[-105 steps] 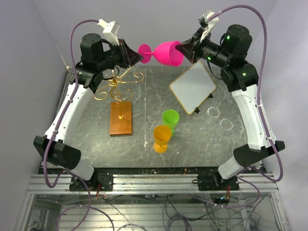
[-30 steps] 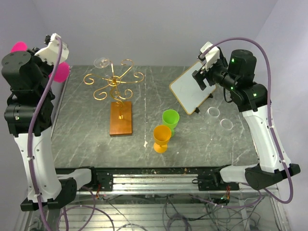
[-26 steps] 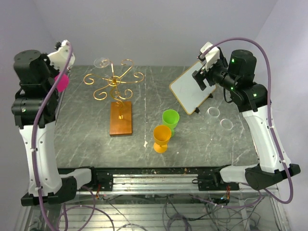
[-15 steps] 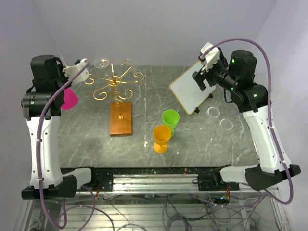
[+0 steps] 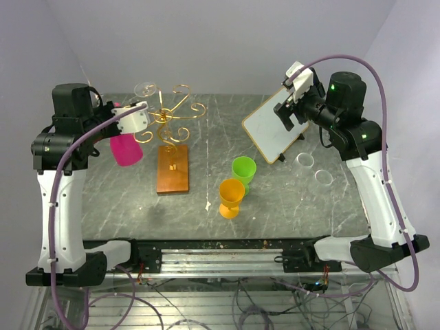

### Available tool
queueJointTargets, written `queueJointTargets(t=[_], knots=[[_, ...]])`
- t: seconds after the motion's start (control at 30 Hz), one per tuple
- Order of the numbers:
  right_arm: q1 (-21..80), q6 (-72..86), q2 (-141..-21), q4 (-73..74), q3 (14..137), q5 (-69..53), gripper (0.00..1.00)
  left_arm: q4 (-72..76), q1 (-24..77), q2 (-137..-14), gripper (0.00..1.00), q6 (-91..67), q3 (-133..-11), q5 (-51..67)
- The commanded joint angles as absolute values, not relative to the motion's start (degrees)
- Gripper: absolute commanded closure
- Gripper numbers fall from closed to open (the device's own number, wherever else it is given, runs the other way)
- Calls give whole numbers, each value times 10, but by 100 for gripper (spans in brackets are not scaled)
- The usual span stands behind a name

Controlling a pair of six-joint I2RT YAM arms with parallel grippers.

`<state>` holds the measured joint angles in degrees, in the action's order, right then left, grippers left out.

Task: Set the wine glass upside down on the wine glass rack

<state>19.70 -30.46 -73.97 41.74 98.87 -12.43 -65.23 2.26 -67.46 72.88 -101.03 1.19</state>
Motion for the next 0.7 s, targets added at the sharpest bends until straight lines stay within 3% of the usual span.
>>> queueJointTargets(t=[0.0,0.67], knots=[[195,-307,-737,423,989,-132,15,-670,39,-679,93,740,-1038,90],[192,-310,-735,431,991,-138,14,-620,103,-733,93,747,-1065,89]])
